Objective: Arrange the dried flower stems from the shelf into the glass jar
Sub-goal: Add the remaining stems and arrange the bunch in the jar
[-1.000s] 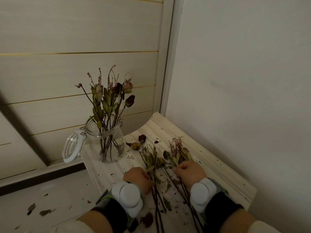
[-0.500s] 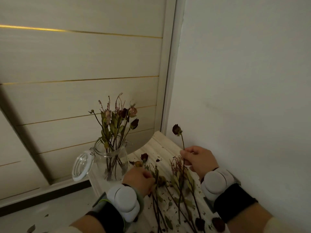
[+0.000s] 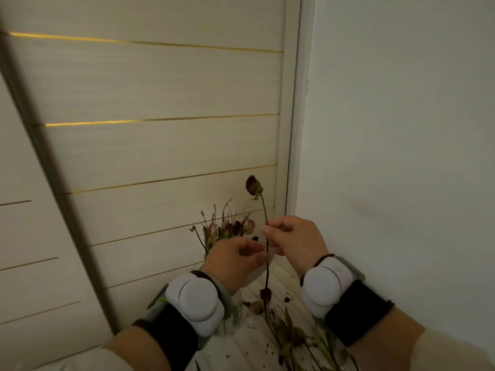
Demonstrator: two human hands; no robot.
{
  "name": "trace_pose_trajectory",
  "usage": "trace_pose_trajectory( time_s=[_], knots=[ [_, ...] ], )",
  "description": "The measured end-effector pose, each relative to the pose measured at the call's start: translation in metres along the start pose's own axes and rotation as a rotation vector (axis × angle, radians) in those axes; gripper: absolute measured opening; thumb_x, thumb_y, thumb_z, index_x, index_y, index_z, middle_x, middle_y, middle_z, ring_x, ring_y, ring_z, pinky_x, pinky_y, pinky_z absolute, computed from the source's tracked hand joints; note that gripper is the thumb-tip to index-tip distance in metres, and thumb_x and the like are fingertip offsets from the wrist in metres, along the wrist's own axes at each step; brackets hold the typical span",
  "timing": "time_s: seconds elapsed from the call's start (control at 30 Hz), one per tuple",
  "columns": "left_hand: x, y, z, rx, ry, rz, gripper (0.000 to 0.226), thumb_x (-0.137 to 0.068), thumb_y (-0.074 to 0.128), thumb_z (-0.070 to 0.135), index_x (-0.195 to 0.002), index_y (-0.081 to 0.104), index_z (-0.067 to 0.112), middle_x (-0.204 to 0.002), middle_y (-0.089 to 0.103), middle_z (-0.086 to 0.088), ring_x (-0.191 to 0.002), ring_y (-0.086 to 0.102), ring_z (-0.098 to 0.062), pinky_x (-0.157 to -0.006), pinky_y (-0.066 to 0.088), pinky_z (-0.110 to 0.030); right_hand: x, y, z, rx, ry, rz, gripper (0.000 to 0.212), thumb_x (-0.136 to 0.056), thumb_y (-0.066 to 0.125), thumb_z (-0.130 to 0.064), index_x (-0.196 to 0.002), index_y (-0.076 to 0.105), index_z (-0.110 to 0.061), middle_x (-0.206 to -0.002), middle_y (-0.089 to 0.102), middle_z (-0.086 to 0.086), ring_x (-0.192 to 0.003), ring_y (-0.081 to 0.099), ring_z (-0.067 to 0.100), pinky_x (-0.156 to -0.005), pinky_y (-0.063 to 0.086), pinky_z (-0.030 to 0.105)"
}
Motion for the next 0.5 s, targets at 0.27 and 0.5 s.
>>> trace_pose_trajectory(
  time_s=[0.27,0.5],
  knots=[
    [-0.013,-0.033,-0.018,-0.123,0.008,0.049,0.020,-0.084,0.065,0.032,-0.103,0.070,0.024,-0.086,0.064,0.014,-0.081,0.058,0.000,-0.076,0.040,-0.011,-0.014,0.036,-0.020,-0.016,-0.040,-0.022,0.017,-0.083,0.068,-0.019,-0.098,0.069,-0.010,-0.074,0.065,0.003,-0.070,0.062,0.014,-0.066,0.055,0.022],
    [-0.022,-0.041,-0.039,-0.100,-0.012,0.054,0.009,-0.084,0.066,0.029,-0.090,0.070,0.024,-0.077,0.063,0.012,-0.079,0.059,-0.008,-0.085,0.049,-0.024,-0.025,0.060,-0.020,0.012,-0.074,-0.061,0.016,-0.084,0.067,-0.019,-0.097,0.069,-0.010,-0.074,0.065,0.003,-0.068,0.062,0.013,-0.066,0.055,0.021]
  ],
)
Point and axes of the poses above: each hand's wrist, its own x-axis away from the middle knuckle, its own y-axis out of the palm, z = x × y, the point moved 9 cm from there along -x, towards the middle knuckle
